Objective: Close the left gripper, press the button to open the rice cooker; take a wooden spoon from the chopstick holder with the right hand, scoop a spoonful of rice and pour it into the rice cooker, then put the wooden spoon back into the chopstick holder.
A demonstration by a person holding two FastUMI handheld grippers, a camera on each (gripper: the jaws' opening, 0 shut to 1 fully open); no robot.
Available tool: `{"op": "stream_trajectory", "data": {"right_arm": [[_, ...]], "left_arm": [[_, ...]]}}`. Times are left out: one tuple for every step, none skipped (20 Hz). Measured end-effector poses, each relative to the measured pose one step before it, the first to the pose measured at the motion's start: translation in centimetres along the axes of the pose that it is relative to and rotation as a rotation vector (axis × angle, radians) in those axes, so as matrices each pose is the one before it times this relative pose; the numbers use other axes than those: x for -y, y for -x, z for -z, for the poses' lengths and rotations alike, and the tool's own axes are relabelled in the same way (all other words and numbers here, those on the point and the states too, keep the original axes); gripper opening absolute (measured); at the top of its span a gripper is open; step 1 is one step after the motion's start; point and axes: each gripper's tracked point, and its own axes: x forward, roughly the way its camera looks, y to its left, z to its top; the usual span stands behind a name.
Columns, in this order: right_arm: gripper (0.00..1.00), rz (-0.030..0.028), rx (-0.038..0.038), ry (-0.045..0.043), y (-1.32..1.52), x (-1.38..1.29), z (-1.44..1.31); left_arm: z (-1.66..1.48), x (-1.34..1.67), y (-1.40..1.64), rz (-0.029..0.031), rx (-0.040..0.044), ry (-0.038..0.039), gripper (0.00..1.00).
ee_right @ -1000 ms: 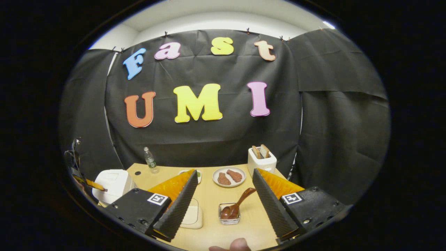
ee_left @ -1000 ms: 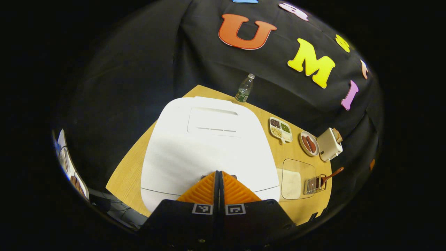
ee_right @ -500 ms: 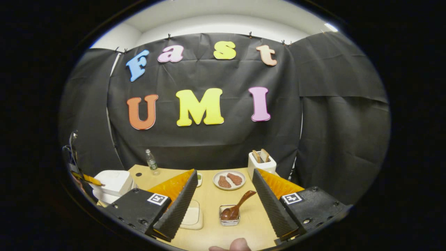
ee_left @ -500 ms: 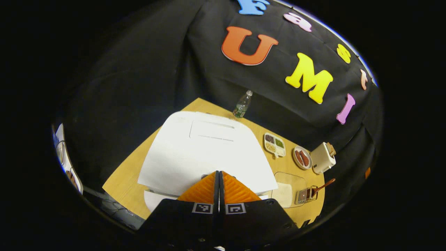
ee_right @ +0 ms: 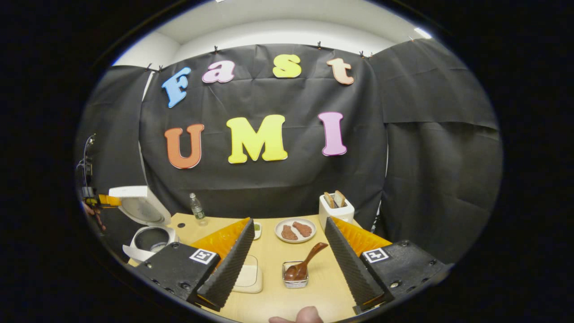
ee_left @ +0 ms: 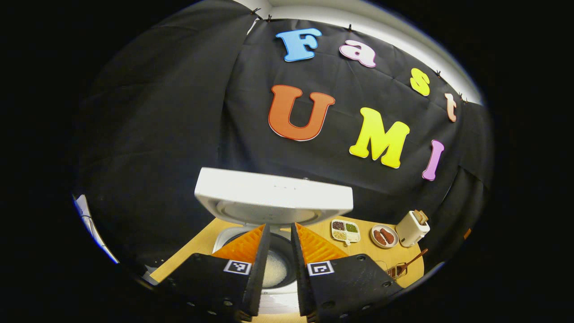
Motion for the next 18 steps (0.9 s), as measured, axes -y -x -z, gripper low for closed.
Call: {"op": "stream_trajectory", "data": {"right_arm": [[1.00,0.00637,0.00244,0.00411,0.244,0.355,-0.057],[1.00,0.00699,0.00126,0.00127,0.206,0.412,0.116],[1.00,0.00593,-0.00307,-0.00263,0.182,0.353,0.121],[1.00,0.00382,-0.01131,-0.00404,0.113,0.213,0.402],[1.00,-0.00038,-0.01717,-0.00414,0.107,0.216,0.500],[1.00,-0.00105,-0.01629,-0.00132,0.050,0.239,0.486],[1.00,0.00012,-0.01291,0.00255,0.017,0.294,0.277],[1.00,0.00211,-0.00940,0.00661,0.063,0.353,0.330],[1.00,0.00356,-0.00187,0.00977,0.003,0.358,0.124],[1.00,0.00162,-0.00122,0.00798,-0.048,0.228,0.114],[1.00,-0.00137,0.00087,0.00486,0.039,0.111,0.033],[1.00,-0.00463,0.00147,0.00212,0.025,0.058,-0.001],[1.00,-0.00979,0.00316,0.00118,-0.024,-0.074,-0.031],[1.00,-0.01101,-0.00057,-0.00198,-0.163,-0.181,0.214],[1.00,-0.01253,-0.00326,-0.00853,-0.030,-0.173,0.218],[1.00,-0.01319,-0.00559,-0.00780,-0.116,-0.117,0.387],[1.00,-0.01500,-0.00982,-0.00272,-0.228,-0.121,0.402],[1.00,-0.01514,-0.00881,0.00172,-0.243,-0.252,0.444]], "left_arm": [[-0.131,0.331,0.280,0.00617,0.01188,-0.00054,0.35],[-0.204,0.448,0.362,0.00385,0.01599,0.00036,0.57],[-0.019,0.415,0.300,0.00722,0.01000,-0.00347,0.65],[0.448,0.601,0.521,0.01500,0.00184,-0.00783,0.64],[0.150,0.466,0.542,0.01191,0.00150,-0.01074,0.84],[0.009,0.332,0.527,0.00377,0.00889,-0.01671,0.93],[-0.349,0.093,0.699,-0.00708,0.02088,-0.02295,0.96],[-0.491,0.243,0.690,-0.00200,0.02393,-0.02153,0.95],[-0.482,0.389,0.739,0.00034,0.02290,-0.01855,0.95],[-0.415,0.400,0.681,-0.00261,0.02466,-0.01788,0.94],[-0.439,0.337,0.819,-0.00268,0.02379,-0.01620,0.94],[-0.475,0.422,0.850,0.00054,0.02140,-0.01542,0.94],[-0.454,0.624,0.789,0.00533,0.02066,-0.01676,0.94],[-0.213,0.533,0.719,0.00302,0.01464,-0.01379,0.94],[-0.392,0.445,0.607,0.00005,0.01418,-0.01044,0.94],[-0.391,0.413,0.557,0.00121,0.01170,-0.00096,0.94],[-0.244,0.573,0.489,0.00253,0.01080,0.00428,0.94],[0.167,0.439,0.233,0.00514,0.00138,0.00694,0.94]]}}
